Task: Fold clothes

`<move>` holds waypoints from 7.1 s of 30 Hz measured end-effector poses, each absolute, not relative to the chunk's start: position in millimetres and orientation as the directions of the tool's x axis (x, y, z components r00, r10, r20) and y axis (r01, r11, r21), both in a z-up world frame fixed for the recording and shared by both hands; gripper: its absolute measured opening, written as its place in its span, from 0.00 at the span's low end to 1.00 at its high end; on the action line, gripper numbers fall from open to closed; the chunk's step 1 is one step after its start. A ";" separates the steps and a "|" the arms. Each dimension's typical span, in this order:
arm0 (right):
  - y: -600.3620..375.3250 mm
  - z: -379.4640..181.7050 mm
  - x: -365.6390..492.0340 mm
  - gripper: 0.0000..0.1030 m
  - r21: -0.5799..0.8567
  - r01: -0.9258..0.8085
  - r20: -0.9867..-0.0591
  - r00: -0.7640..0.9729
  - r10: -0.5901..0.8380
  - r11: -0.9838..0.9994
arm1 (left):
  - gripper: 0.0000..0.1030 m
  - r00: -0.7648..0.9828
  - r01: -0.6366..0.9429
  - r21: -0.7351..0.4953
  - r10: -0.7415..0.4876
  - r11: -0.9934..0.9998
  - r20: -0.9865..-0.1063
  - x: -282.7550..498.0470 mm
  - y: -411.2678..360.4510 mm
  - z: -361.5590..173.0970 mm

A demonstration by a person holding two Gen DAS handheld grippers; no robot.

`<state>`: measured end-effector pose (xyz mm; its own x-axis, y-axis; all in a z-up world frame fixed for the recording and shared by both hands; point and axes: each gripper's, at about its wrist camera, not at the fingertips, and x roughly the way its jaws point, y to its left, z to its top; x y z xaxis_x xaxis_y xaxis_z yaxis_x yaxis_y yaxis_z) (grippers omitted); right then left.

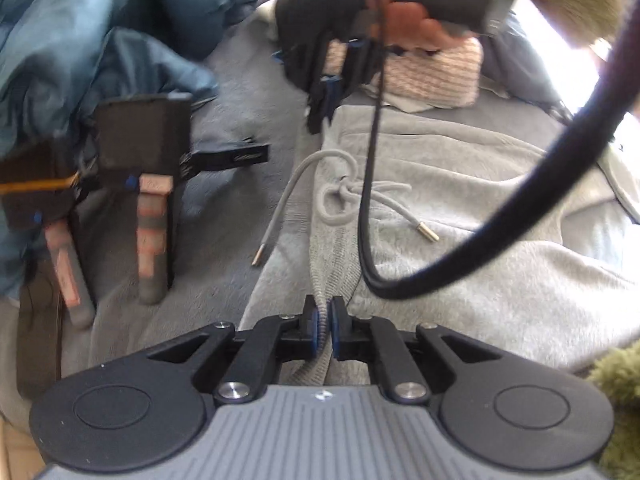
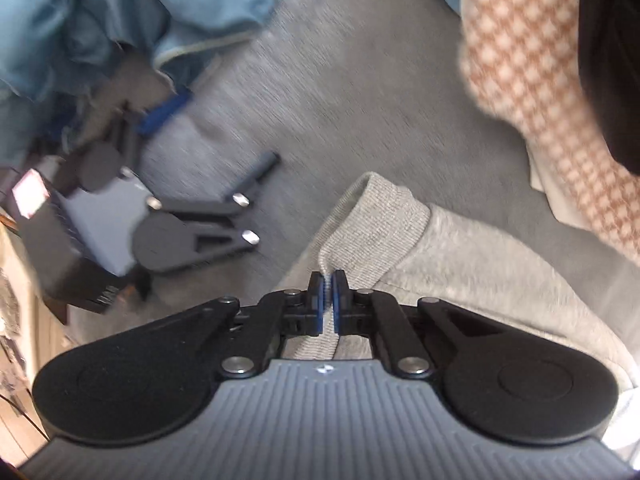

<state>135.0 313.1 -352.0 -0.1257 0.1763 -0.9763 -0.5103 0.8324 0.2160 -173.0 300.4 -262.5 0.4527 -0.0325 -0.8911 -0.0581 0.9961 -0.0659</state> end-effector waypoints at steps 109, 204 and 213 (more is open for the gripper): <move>-539.0 -285.3 49.2 0.06 0.712 0.279 -0.651 0.608 0.455 0.644 | 0.68 0.359 0.571 0.245 0.030 0.783 -0.933 -197.3 -243.4 -259.5; -458.7 -288.0 -155.0 0.38 0.028 -0.354 -0.980 0.176 0.096 0.935 | 0.54 0.202 -0.602 -0.095 0.036 0.793 -0.979 -233.4 38.2 -276.2; -220.6 -305.2 -179.5 0.43 -0.055 -0.985 -0.913 0.116 0.390 0.164 | 0.48 0.227 -0.570 -0.171 -0.046 0.804 -0.973 -200.6 17.2 -316.0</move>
<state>-179.5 -220.6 -305.2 0.1163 0.3903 -0.9133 -0.9849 0.1643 -0.0551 -200.6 17.2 -316.0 0.2267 -0.0459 -0.9729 -0.5701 0.8036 -0.1708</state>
